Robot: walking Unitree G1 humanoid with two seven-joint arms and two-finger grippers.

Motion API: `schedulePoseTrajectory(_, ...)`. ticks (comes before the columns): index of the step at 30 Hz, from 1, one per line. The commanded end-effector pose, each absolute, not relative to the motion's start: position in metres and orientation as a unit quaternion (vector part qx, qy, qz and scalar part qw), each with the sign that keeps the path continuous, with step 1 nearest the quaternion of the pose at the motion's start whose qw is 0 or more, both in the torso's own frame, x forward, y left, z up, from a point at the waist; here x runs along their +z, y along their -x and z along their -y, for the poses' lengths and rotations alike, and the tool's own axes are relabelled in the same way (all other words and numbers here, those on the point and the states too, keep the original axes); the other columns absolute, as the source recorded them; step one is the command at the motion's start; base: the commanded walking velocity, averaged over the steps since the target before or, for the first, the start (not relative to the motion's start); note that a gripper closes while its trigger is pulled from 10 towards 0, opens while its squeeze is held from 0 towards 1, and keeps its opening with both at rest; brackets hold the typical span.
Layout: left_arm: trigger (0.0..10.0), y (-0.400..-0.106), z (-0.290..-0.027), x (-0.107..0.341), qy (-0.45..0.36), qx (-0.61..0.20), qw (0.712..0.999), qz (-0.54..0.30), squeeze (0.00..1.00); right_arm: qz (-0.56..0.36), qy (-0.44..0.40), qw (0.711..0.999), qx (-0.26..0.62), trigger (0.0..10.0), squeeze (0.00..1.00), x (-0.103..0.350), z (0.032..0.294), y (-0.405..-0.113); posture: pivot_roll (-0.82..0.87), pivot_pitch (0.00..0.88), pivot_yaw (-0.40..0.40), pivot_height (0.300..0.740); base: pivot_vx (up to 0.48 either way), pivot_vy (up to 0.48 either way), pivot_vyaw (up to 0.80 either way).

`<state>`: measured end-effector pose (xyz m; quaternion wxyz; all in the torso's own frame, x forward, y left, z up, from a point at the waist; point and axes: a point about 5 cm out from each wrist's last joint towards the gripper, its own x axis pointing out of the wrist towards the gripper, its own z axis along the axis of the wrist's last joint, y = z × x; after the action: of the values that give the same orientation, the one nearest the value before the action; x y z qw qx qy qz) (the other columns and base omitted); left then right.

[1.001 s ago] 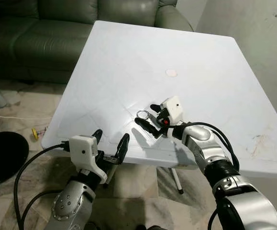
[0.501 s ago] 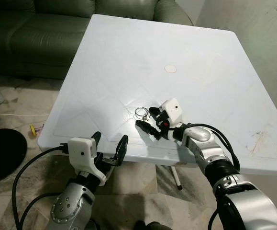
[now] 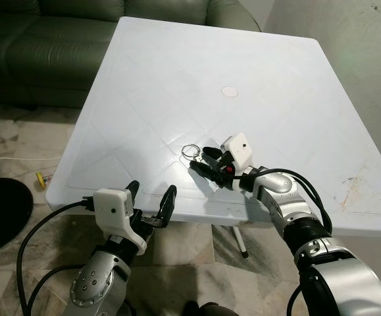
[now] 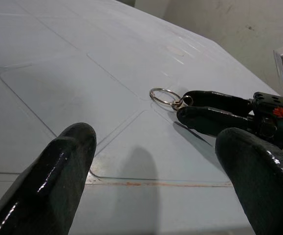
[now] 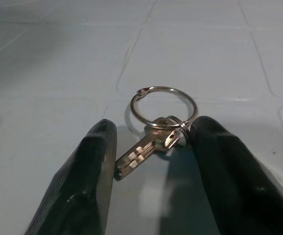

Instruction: Hang keys on a hook

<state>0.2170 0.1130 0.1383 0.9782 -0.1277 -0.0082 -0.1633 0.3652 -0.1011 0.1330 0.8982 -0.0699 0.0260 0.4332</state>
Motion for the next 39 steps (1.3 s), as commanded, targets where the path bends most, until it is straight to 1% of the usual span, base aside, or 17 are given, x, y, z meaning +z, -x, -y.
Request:
schedulePoseTrajectory(1, 10.0, -0.2146, -0.1118, 0.142, 0.135, -0.164, 0.977, 0.012, 0.0, -0.028, 0.072, 0.9, 0.429, 0.0, 0.0, 0.1339, 0.1052, -0.3668, 0.1, 0.196, -0.144, 0.74, 0.0, 0.0, 0.0)
schedulePoseTrajectory(3, 10.0, -0.2145, -0.1118, 0.1421, 0.135, -0.164, 0.977, 0.013, 0.0, -0.027, 0.072, 0.899, 0.43, 0.1, 0.0, 0.134, 0.1047, -0.3669, 0.1, 0.194, -0.144, 0.74, 0.0, 0.0, 0.0)
schedulePoseTrajectory(4, 10.0, -0.2145, -0.1118, 0.1422, 0.135, -0.164, 0.977, 0.013, 0.0, -0.027, 0.073, 0.899, 0.43, 4.0, 0.0, 0.1342, 0.1042, -0.3671, 0.1, 0.194, -0.144, 0.74, 0.0, 0.0, 0.0)
schedulePoseTrajectory(5, 10.0, -0.2145, -0.1118, 0.1422, 0.135, -0.164, 0.977, 0.013, 0.0, -0.027, 0.073, 0.899, 0.431, 4.0, 0.0, 0.1343, 0.104, -0.3671, 0.1, 0.194, -0.144, 0.74, 0.0, 0.0, 0.0)
schedulePoseTrajectory(6, 10.0, -0.2145, -0.1118, 0.1423, 0.135, -0.164, 0.977, 0.013, 0.0, -0.028, 0.074, 0.899, 0.431, 9.5, 0.0, 0.1342, 0.1035, -0.3672, 0.1, 0.193, -0.143, 0.74, 0.0, 0.0, 0.0)
schedulePoseTrajectory(7, 10.0, -0.2145, -0.1118, 0.1424, 0.135, -0.164, 0.977, 0.013, 0.0, -0.031, 0.075, 0.898, 0.431, 9.5, 0.0, 0.134, 0.103, -0.3674, 0.1, 0.193, -0.143, 0.74, 0.0, 0.0, 0.0)
schedulePoseTrajectory(8, 10.0, -0.2144, -0.1119, 0.1424, 0.135, -0.164, 0.977, 0.013, 0.0, -0.034, 0.077, 0.899, 0.429, 10.0, 0.0, 0.1336, 0.1028, -0.3677, 0.1, 0.192, -0.143, 0.74, 0.0, 0.0, 0.0)
schedulePoseTrajectory(25, 10.0, -0.2152, -0.1117, 0.1423, 0.137, -0.162, 0.977, 0.012, 0.0, -0.024, 0.072, 0.921, 0.383, 10.0, 0.0, 0.138, 0.1031, -0.3738, 0.1, 0.202, -0.142, 0.74, 0.0, 0.0, 0.0)
schedulePoseTrajectory(26, 10.0, -0.2153, -0.1119, 0.1423, 0.137, -0.162, 0.977, 0.012, 0.0, -0.022, 0.066, 0.922, 0.38, 2.3, 0.0, 0.139, 0.1033, -0.3744, 0.1, 0.202, -0.142, 0.74, 0.0, 0.0, 0.0)
schedulePoseTrajectory(29, 10.0, -0.2156, -0.1121, 0.1425, 0.137, -0.161, 0.977, 0.012, 0.0, -0.019, 0.067, 0.926, 0.372, 2.7, 0.0, 0.1404, 0.1039, -0.3755, 0.1, 0.203, -0.141, 0.74, 0.0, 0.0, 0.0)
schedulePoseTrajectory(30, 10.0, -0.2156, -0.1122, 0.1425, 0.137, -0.161, 0.977, 0.012, 0.0, -0.017, 0.063, 0.924, 0.376, 0.0, 0.0, 0.1406, 0.1035, -0.3751, 0.1, 0.203, -0.141, 0.74, 0.0, 0.0, 0.0)
schedulePoseTrajectory(32, 10.0, -0.2156, -0.112, 0.1427, 0.136, -0.161, 0.977, 0.013, 0.0, -0.018, 0.06, 0.923, 0.38, 0.5, 0.0, 0.1402, 0.1033, -0.3747, 0.1, 0.203, -0.142, 0.74, 0.0, 0.0, 0.0)
schedulePoseTrajectory(33, 10.0, -0.2158, -0.112, 0.1428, 0.136, -0.161, 0.977, 0.013, 0.0, -0.018, 0.06, 0.922, 0.382, 0.0, 0.0, 0.1402, 0.103, -0.3746, 0.1, 0.202, -0.142, 0.74, 0.0, 0.0, 0.0)
schedulePoseTrajectory(35, 10.0, -0.2159, -0.1122, 0.1429, 0.136, -0.161, 0.977, 0.013, 0.0, -0.018, 0.06, 0.922, 0.382, 0.0, 0.0, 0.1401, 0.1028, -0.3746, 0.1, 0.202, -0.142, 0.74, 0.0, 0.0, 0.0)
schedulePoseTrajectory(37, 10.0, -0.2163, -0.1124, 0.143, 0.136, -0.16, 0.978, 0.013, 0.0, -0.016, 0.061, 0.922, 0.383, 1.4, 0.0, 0.1407, 0.1028, -0.3747, 0.1, 0.203, -0.141, 0.74, 0.0, 0.0, 0.0)
schedulePoseTrajectory(38, 10.0, -0.2163, -0.1123, 0.143, 0.136, -0.16, 0.978, 0.013, 0.0, -0.016, 0.061, 0.921, 0.384, 2.7, 0.0, 0.1409, 0.1027, -0.3747, 0.1, 0.203, -0.141, 0.74, 0.0, 0.0, 0.0)
schedulePoseTrajectory(39, 10.0, -0.2164, -0.1124, 0.1429, 0.137, -0.16, 0.978, 0.013, 0.0, -0.016, 0.063, 0.921, 0.385, 4.9, 0.0, 0.1409, 0.1025, -0.3747, 0.1, 0.202, -0.141, 0.74, 0.0, 0.0, 0.0)
